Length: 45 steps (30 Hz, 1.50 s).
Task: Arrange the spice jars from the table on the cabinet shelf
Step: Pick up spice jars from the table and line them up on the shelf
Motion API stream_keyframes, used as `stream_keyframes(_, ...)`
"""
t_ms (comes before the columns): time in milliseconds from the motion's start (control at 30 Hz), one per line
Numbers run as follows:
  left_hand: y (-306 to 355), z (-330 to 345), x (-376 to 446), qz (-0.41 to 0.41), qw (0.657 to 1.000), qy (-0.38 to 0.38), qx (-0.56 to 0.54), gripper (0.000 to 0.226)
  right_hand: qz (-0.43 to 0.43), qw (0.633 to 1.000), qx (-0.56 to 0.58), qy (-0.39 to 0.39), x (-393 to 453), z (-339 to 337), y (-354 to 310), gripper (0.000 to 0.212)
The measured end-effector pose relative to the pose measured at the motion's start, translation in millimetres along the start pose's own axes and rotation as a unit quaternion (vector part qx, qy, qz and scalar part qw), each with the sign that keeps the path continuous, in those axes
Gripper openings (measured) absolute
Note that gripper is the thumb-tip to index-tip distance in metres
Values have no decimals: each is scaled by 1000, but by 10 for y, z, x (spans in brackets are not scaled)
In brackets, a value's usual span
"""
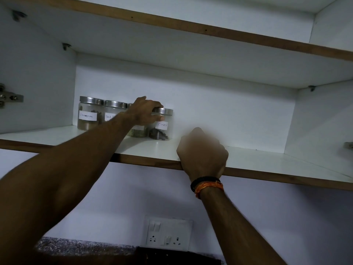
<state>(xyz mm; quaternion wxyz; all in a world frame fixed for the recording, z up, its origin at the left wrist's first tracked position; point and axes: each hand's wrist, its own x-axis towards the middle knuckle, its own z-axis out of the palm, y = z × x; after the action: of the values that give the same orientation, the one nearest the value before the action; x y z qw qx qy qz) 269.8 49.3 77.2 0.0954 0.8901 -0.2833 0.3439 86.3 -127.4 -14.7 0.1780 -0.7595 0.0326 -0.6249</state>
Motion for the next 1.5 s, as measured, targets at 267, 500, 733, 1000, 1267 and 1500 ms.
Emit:
stream_keyframes(267,53,11,-85,-14,1000,20,-3,62,0,1000,-8,-3,5,26,18,16)
stream_keyframes(500,228,-119,-226,-22,996,78,-44,69,7,1000,-8,-13,32,29,36,19)
stream_keyframes(733,575,-228,-600,-18,995,-12,-99,64,25,990,-51,-129,93,-37,51,27)
stream_keyframes(1000,984,-485,-1267,-12,991,-43,-128,53,-132,966,-116,-190,-91,-152,141,50)
stream_keyframes(1267,1416,-601,-2083,35,989,-9,-143,53,-130,983,-13,-129,-731,-439,111,39)
stream_keyframes(1500,1738,-239,-2696,66,984,37,-162,52,-99,982,23,-161,-1532,-703,98,62)
